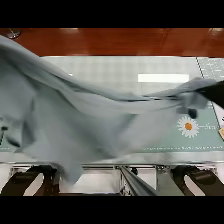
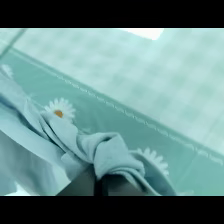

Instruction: Fold the shirts.

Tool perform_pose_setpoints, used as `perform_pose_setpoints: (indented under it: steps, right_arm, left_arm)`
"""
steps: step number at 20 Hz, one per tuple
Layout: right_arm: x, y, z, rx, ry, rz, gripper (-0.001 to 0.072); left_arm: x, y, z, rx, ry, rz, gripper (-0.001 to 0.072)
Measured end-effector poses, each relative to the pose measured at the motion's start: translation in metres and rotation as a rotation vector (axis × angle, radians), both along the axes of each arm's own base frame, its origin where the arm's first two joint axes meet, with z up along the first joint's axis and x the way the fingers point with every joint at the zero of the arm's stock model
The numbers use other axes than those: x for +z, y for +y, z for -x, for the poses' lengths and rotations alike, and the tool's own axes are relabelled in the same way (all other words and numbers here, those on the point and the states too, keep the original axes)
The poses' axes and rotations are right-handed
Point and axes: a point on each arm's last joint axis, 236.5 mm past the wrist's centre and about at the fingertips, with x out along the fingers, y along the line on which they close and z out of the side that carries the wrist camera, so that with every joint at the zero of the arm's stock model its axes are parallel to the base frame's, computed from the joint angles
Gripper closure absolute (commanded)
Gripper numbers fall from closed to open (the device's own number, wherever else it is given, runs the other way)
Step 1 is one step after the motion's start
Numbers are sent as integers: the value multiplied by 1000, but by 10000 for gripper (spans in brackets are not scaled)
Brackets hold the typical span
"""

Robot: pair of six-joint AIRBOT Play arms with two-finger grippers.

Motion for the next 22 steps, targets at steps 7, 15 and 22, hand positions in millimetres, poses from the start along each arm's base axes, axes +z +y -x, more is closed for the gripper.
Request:
perform_pose_setpoints:
  steps: [7, 15, 22]
  right_arm:
    - [-146, -7, -134, -194, 214, 12, 679]
    - [-233, -2, -291, -371, 322, -154, 86]
    - [-251, -68, -278, -337, 557, -210, 97]
  left_arm:
    - [-162, 3, -121, 92, 268, 53, 683]
    - [-249, -30, -210, 163, 295, 170, 235]
    - [-295, 1, -185, 163, 526, 153, 5]
